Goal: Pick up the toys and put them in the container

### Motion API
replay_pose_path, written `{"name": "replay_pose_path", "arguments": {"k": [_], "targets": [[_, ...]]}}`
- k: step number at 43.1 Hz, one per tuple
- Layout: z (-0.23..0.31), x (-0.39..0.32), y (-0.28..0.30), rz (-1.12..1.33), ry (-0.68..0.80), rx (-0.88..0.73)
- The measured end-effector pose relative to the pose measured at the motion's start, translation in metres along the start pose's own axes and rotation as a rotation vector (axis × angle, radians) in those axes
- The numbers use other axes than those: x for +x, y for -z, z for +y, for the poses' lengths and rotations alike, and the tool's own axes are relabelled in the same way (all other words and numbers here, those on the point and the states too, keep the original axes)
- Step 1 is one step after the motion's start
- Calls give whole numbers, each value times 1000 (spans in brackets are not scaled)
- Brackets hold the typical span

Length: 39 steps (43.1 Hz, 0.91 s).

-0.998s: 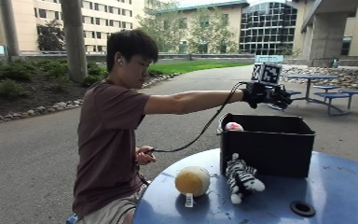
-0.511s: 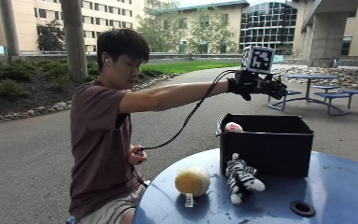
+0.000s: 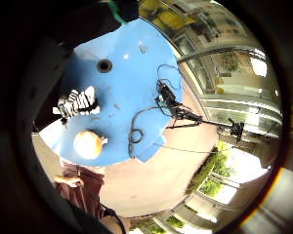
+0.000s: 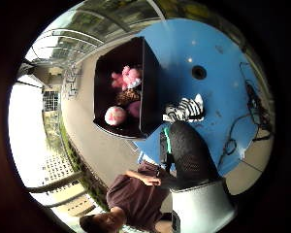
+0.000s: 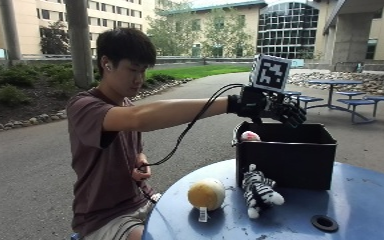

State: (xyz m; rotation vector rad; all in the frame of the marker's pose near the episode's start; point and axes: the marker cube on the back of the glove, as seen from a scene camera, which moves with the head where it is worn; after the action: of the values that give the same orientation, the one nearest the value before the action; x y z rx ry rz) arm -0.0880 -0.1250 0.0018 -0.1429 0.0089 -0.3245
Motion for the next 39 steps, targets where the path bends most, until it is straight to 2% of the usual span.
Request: {"name": "replay_pose_path", "arguments": {"k": [7,19,22,30,39], "targets": [[-11,12,-70,13,85,-120],[-36,-20,-227,-11,229,-358],[-44,-32,-250,-60,254,-316],[-62,-33,-269,-112,243,-45],[-77,-38,-267,-173,205,5]]}}
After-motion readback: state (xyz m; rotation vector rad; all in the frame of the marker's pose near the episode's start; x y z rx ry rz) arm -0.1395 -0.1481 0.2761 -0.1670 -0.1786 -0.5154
